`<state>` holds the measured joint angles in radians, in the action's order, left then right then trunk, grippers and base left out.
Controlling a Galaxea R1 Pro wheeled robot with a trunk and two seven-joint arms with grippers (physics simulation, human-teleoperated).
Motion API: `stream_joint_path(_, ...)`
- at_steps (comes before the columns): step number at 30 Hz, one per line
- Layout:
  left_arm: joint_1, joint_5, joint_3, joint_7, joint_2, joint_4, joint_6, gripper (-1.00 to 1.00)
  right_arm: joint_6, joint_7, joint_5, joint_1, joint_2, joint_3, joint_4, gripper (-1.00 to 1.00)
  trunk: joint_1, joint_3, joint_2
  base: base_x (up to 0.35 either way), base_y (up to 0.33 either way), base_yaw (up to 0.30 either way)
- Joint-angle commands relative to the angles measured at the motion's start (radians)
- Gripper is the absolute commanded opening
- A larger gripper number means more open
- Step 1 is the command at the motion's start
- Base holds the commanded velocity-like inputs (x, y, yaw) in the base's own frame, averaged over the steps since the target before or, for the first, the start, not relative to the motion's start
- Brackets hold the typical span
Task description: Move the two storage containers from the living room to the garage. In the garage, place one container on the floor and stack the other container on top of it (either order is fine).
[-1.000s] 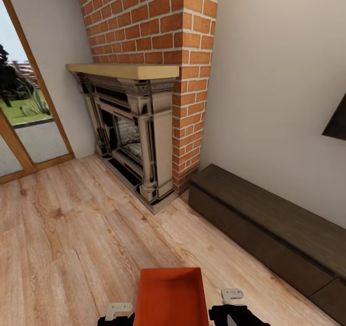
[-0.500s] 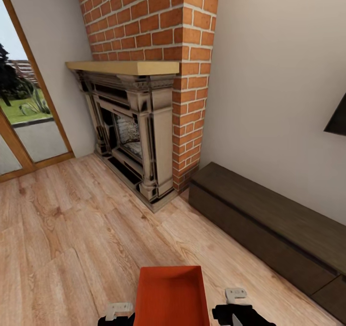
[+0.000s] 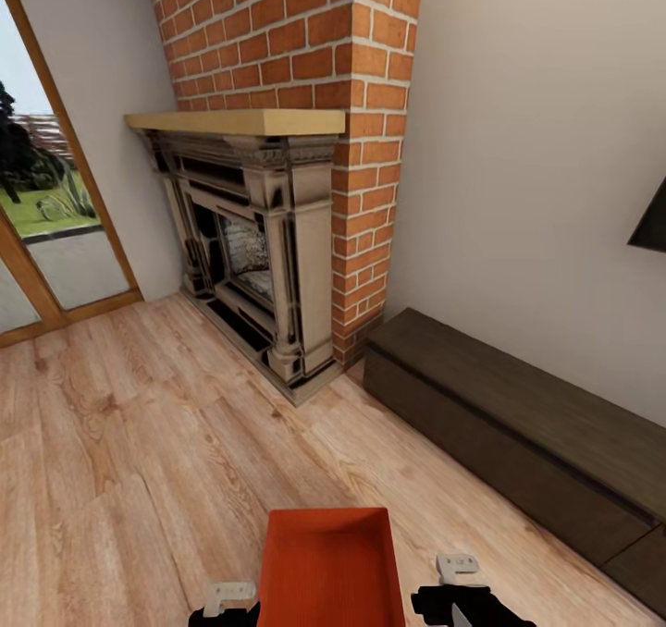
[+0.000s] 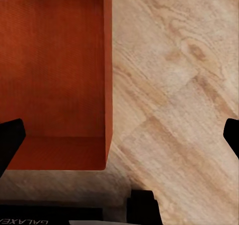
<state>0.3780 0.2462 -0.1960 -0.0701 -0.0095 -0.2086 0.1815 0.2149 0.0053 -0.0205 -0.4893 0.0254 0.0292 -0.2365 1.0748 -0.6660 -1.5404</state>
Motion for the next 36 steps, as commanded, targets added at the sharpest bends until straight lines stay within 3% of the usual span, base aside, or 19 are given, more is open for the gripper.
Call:
stream_joint_path(1,0.001,0.011,-0.007,-0.002,0.0,0.001,0.004,1.0,0.006,0.001,-0.002,0.0,0.0,0.003,-0.003,1.0,0.004,-0.004,-0.008,0.0,0.0,0.0)
stream_joint_path(25,0.001,0.011,-0.008,-0.002,0.0,0.002,0.005,1.0,0.008,0.001,0.001,0.0,-0.001,0.004,-0.003,1.0,0.096,-0.079,-0.176,0.0,0.0,0.0)
stream_joint_path(36,0.001,0.011,-0.008,-0.002,0.0,0.003,0.005,1.0,0.013,0.001,0.002,0.0,0.012,0.006,-0.008,1.0,0.138,-0.114,-0.253,0.0,0.0,0.0)
